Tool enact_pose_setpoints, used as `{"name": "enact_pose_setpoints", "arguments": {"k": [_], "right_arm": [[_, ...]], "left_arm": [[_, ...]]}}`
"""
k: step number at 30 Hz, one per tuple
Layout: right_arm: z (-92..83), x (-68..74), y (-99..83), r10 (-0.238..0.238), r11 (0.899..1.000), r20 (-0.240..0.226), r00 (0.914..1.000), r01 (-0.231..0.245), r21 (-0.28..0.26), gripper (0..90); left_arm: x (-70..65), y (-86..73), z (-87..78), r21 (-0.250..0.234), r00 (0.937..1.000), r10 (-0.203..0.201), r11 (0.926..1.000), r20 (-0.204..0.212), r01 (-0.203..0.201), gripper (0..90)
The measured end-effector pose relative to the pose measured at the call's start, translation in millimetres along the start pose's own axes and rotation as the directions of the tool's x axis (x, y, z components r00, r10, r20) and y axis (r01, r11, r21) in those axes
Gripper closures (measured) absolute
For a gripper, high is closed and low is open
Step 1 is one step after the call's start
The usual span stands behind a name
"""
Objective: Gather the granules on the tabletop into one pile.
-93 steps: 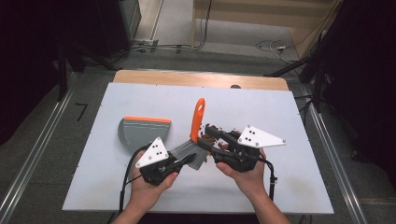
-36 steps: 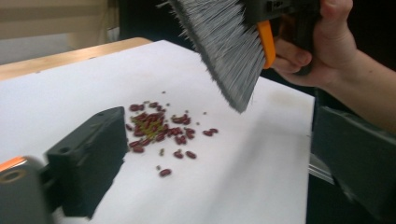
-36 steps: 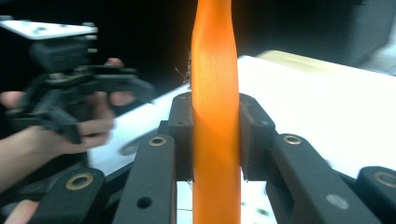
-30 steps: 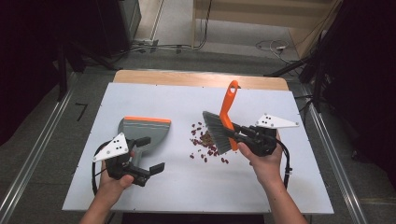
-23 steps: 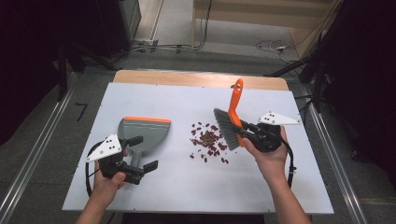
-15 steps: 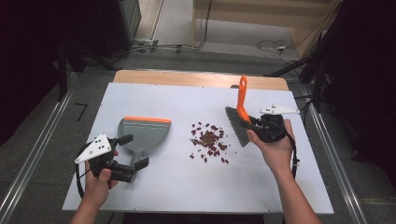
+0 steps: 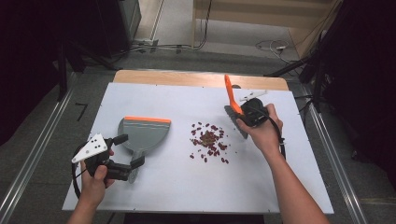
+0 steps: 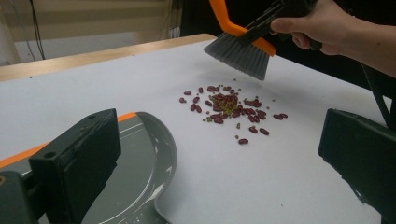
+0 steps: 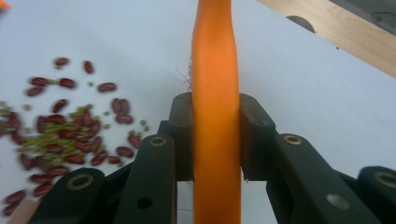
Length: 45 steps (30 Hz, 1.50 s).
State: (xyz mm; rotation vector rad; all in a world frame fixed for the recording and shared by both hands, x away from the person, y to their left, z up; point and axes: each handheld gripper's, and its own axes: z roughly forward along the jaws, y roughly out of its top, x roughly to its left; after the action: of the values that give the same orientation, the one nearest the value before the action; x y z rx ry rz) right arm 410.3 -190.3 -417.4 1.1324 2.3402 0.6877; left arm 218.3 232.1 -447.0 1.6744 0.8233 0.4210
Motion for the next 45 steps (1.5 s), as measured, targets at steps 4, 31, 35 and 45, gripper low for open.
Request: {"name": "enact_pose_setpoints", "arguments": {"k": [4, 31, 35, 45], "right_arm": [[11.8, 3.5, 9.8, -0.047, 0.997, 0.103, 0.9936, 0.041, 0.058, 69.4], [15.6, 70.7, 12.4, -0.163, 0.970, -0.043, 0.9856, 0.168, 0.175, 69.4], [10.7, 80.3, 10.7, -0.183, 0.965, -0.070, 0.9805, 0.193, 0.177, 69.5], [-5.4, 76.5, 22.2, -0.203, 0.969, -0.096, 0.9745, 0.214, 0.125, 69.3]], "left_arm": [[-0.2, -0.9, 0.9, 0.012, 1.0000, 0.005, 0.9999, 0.002, -0.005, 0.0], [-2.4, -1.2, 4.3, 0.021, 0.9999, 0.009, 0.9997, 0.013, -0.010, 0.0], [-1.3, -1.3, 2.9, 0.022, 0.9999, 0.008, 0.9997, 0.007, -0.008, 0.0], [-2.0, -1.6, 3.8, 0.027, 0.9999, 0.007, 0.9996, 0.008, -0.008, 0.0]]}}
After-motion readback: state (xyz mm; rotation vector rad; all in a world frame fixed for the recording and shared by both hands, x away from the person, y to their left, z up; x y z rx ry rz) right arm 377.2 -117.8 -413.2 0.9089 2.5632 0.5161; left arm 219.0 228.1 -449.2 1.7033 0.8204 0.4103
